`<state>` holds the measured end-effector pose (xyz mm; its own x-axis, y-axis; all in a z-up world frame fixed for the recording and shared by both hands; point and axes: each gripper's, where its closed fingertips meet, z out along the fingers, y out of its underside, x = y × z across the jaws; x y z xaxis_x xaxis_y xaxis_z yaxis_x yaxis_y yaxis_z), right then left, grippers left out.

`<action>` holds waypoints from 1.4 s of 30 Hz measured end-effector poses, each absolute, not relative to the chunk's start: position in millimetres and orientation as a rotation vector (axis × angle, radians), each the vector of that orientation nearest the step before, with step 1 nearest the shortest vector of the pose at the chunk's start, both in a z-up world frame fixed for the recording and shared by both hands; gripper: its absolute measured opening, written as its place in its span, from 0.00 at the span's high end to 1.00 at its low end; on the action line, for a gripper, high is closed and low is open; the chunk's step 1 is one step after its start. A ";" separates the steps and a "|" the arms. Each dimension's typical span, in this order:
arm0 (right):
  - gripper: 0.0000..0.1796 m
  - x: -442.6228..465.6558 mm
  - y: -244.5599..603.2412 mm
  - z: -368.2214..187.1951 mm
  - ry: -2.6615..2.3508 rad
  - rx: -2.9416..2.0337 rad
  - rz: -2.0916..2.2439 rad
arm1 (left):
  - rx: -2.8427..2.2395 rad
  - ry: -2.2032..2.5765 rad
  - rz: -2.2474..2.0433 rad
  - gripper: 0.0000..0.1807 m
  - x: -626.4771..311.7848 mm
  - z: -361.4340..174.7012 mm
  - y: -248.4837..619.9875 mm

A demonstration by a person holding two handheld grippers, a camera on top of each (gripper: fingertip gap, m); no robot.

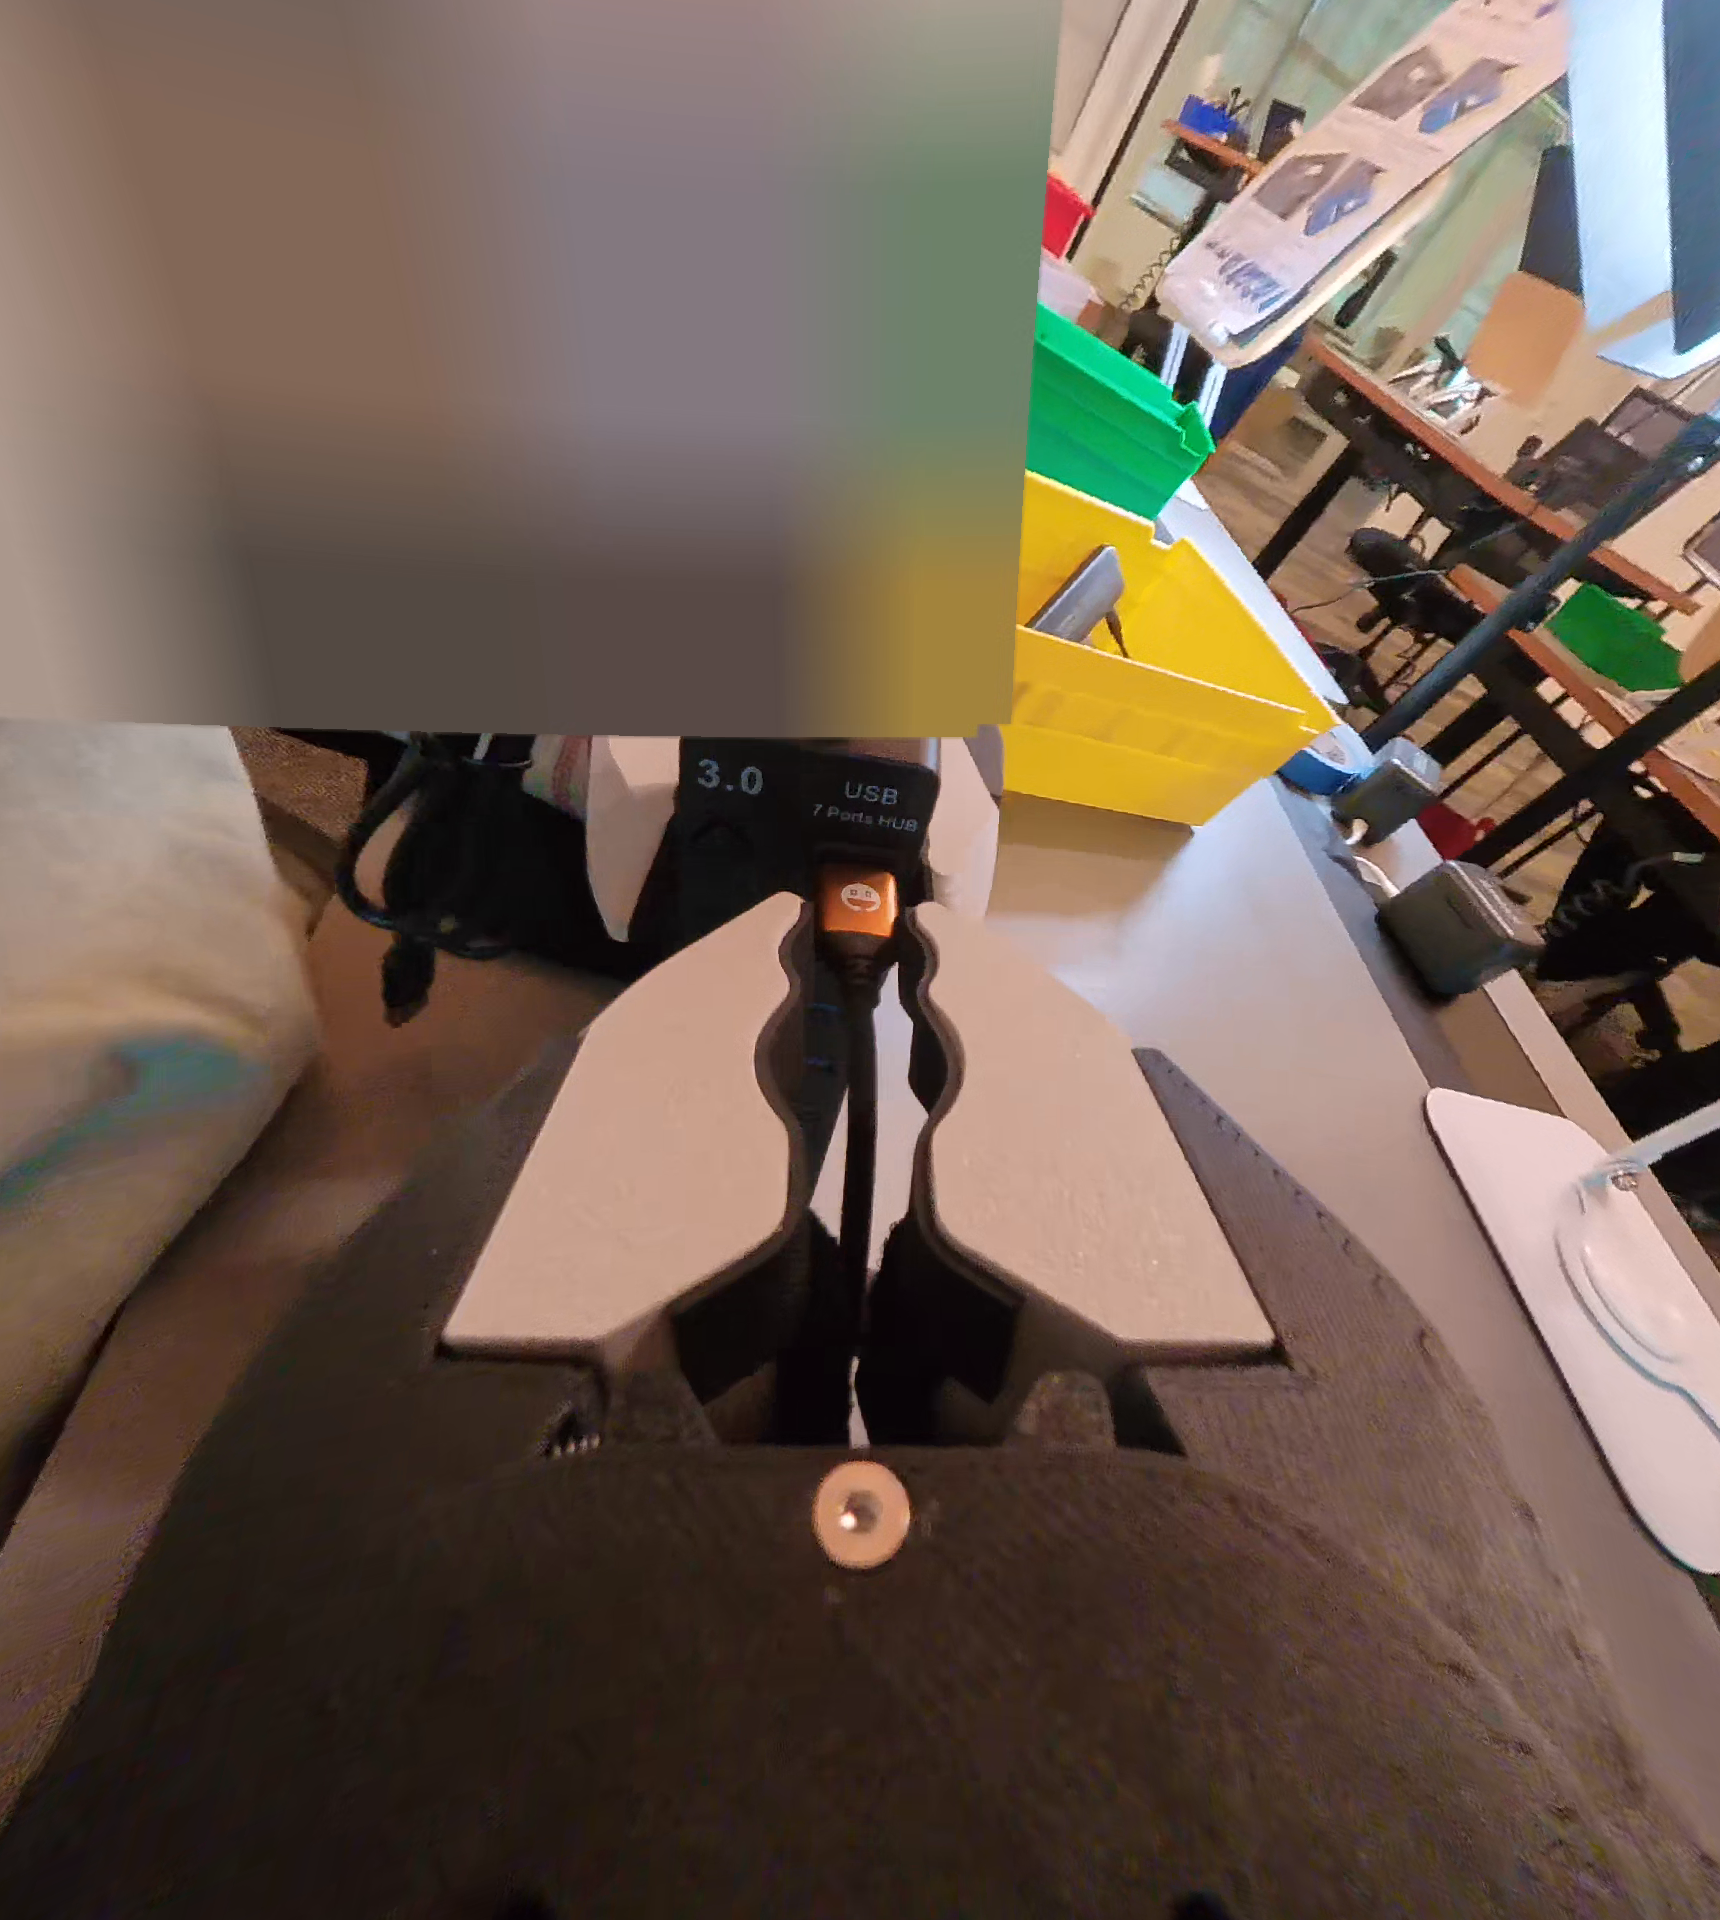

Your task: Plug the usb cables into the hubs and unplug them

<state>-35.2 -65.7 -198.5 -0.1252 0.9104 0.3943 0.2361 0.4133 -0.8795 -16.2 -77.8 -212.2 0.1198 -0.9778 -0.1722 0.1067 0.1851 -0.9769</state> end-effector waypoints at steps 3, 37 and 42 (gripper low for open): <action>0.91 -40.7 -56.9 -198.4 -1.557 -1.120 0.777 | -1.076 1.065 -1.054 0.69 -21.2 -211.1 -68.0; 0.91 -28.7 -62.5 -200.7 -1.672 -1.182 0.782 | -1.045 1.087 -1.092 0.69 -14.5 -210.8 -75.8; 0.91 -15.5 -60.0 -195.4 -1.541 -1.253 0.696 | -1.064 1.047 -1.105 0.69 -18.4 -210.0 -71.0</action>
<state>-15.5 -60.0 -195.4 0.0263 0.9425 0.3331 0.3730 0.2999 -0.8780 -18.4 -71.0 -210.0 0.1380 -0.9850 -0.1039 0.1565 0.1252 -0.9797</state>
